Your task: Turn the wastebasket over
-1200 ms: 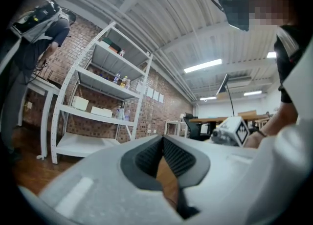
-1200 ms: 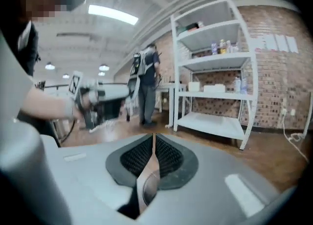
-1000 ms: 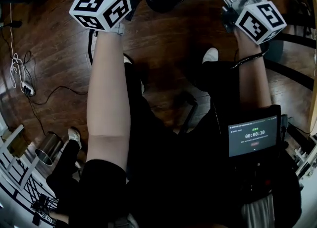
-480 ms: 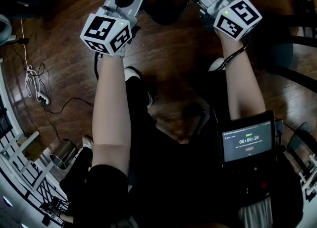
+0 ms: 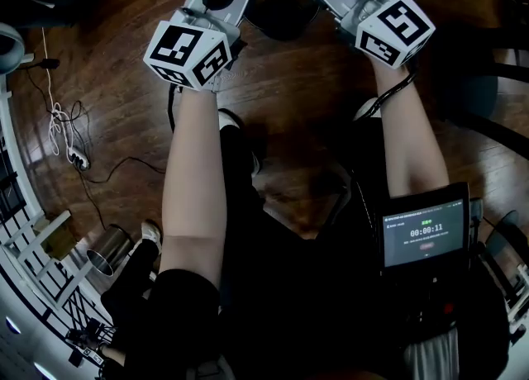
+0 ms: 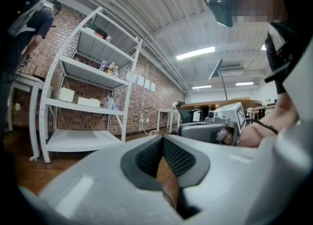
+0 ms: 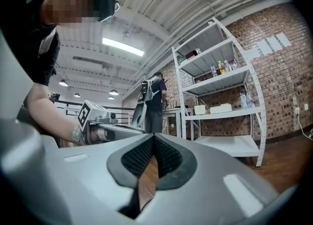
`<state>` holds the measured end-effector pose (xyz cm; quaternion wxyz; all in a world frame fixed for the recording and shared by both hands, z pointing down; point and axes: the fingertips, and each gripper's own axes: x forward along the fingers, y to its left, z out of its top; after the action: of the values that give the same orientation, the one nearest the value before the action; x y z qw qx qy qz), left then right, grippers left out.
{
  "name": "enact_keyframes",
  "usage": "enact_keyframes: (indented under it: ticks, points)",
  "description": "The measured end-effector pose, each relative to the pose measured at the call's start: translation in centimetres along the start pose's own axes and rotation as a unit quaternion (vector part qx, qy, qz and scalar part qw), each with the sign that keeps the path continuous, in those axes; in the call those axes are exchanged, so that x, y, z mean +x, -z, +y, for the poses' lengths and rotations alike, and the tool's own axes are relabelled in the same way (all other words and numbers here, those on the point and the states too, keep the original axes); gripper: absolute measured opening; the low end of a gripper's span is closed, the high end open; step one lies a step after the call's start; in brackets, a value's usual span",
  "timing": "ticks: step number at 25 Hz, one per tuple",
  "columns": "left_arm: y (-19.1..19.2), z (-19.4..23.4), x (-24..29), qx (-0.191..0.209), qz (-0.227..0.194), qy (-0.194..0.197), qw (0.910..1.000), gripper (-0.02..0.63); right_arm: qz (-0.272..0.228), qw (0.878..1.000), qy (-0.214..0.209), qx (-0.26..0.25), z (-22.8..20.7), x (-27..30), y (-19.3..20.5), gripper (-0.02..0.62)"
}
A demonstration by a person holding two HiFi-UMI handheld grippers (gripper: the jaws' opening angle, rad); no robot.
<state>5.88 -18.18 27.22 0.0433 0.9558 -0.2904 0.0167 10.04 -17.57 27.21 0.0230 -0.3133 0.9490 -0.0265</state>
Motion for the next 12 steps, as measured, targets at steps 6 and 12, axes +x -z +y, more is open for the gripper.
enact_keyframes:
  ticks: [6,12]
  points:
    - [0.01,0.03,-0.32,-0.002,-0.001,-0.002,1.0000,0.002,-0.002,1.000,0.002,0.005,0.18,0.13,-0.05,0.011]
    - [0.15,-0.29,-0.07,-0.006,-0.003,-0.001,1.0000,0.002,-0.004,1.000,0.008,0.010,-0.31,-0.15,0.01,0.011]
